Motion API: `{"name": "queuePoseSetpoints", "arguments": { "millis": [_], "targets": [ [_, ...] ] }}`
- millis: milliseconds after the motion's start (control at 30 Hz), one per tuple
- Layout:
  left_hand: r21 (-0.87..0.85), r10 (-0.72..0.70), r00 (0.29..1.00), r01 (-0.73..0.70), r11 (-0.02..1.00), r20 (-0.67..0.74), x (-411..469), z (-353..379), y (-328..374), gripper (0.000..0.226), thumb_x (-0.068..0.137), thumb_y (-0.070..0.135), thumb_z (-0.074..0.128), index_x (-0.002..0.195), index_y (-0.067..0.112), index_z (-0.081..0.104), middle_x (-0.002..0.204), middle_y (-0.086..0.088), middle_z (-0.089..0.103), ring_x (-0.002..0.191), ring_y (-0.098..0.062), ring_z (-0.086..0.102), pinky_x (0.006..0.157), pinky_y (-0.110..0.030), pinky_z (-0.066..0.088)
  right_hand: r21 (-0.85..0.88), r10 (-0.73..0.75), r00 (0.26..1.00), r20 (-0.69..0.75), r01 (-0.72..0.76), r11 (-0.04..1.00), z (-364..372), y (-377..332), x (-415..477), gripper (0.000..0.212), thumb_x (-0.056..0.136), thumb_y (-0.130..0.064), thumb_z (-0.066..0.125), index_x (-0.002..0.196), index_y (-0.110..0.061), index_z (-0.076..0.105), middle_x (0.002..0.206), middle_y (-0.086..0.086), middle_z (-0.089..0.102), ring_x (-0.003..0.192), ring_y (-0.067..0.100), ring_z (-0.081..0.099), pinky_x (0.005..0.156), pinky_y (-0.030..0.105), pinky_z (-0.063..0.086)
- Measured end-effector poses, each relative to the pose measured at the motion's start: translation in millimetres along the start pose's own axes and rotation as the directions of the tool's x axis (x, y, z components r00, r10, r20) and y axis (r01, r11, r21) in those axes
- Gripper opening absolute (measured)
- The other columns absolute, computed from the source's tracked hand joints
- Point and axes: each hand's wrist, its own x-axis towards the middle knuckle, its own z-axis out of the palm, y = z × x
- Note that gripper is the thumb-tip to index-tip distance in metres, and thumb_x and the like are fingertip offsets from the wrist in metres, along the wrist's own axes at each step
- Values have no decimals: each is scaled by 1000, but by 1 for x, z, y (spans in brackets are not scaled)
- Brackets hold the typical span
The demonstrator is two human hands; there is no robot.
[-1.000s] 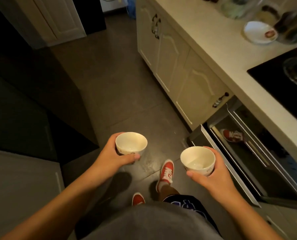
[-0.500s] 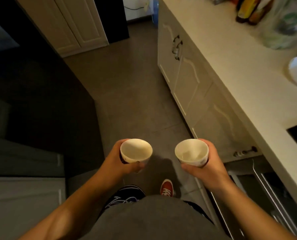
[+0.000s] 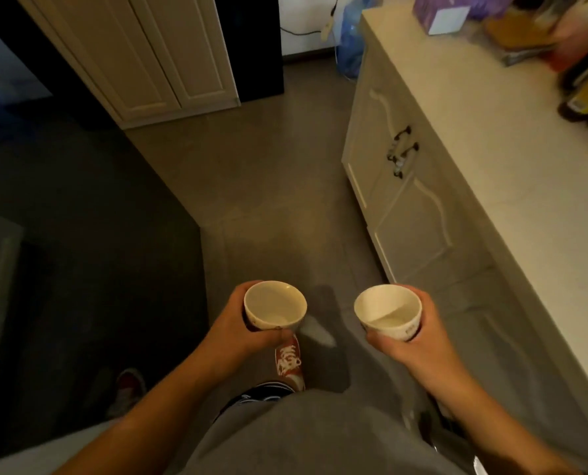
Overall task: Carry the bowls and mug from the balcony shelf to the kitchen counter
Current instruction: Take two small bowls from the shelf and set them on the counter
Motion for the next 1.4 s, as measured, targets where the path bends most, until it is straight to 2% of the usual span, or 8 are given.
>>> {"name": "queuePoseSetpoints", "arguments": {
  "millis": [133, 300, 533, 667, 800, 1033, 1233, 1400],
  "targets": [
    [19, 5, 998, -7, 1000, 68, 75, -20, 37, 75, 60, 27, 90, 116, 48, 44, 115, 19, 59, 106, 5, 58, 78, -18, 52, 21, 68, 995, -69, -67, 998, -11, -21, 35, 87, 39, -51, 91, 114, -57, 47, 107, -30, 60, 100, -5, 60, 70, 12, 53],
    [6, 29, 985, -31, 1000, 172, 163, -21, 86, 74, 55, 25, 89, 113, 42, 46, 116, 12, 58, 97, 12, 59, 67, -9, 52, 11, 112, 978, -175, -112, 994, -35, -39, 74, 83, 39, -55, 91, 106, -68, 43, 103, -39, 57, 96, -9, 59, 73, 17, 48],
    [49, 32, 964, -47, 998, 265, 277, 12, 131, 80, 49, 35, 88, 116, 43, 46, 119, 8, 58, 107, -13, 60, 69, -15, 55, 61, 157, 953, -257, -146, 987, -68, -38, 158, 76, 41, -52, 84, 102, -74, 42, 99, -45, 55, 95, -16, 57, 74, 16, 49],
    [64, 11, 954, -32, 997, 300, 336, 37, 166, 82, 50, 32, 91, 119, 42, 48, 116, 10, 62, 108, -12, 62, 78, -28, 58, 91, 152, 945, -290, -131, 987, -100, -43, 227, 76, 45, -42, 84, 110, -55, 46, 106, -28, 60, 98, -12, 59, 73, 13, 50],
    [81, 34, 922, -70, 994, 387, 381, 59, 204, 83, 53, 34, 93, 122, 43, 47, 114, 21, 62, 109, -4, 61, 80, -22, 56, 37, 88, 949, -301, -81, 996, -132, -58, 292, 81, 51, -33, 85, 120, -37, 43, 117, -16, 56, 105, -1, 59, 76, 8, 51],
    [81, 72, 901, -117, 990, 427, 466, 85, 261, 83, 56, 30, 90, 126, 37, 45, 116, 14, 61, 109, -2, 60, 79, -15, 53, -12, 24, 944, -330, -30, 999, -173, -77, 382, 82, 59, 0, 89, 124, -20, 44, 116, -12, 56, 105, 4, 59, 76, 6, 51],
    [95, 78, 823, -158, 983, 562, 567, 101, 301, 81, 60, 28, 89, 126, 36, 44, 119, 14, 60, 109, -2, 60, 82, -21, 55, 20, 55, 880, -472, -51, 998, -190, -92, 444, 80, 58, -2, 90, 118, -29, 45, 116, -12, 57, 104, -12, 58, 80, 7, 51],
    [141, 131, 680, -330, 933, 722, 655, 121, 346, 84, 57, 42, 88, 127, 41, 41, 115, 27, 56, 112, -1, 57, 81, -21, 55, 77, 156, 750, -642, -139, 987, -191, -108, 482, 80, 57, -17, 92, 118, -36, 45, 117, -16, 56, 105, -10, 56, 79, 11, 47]
  ]
}}
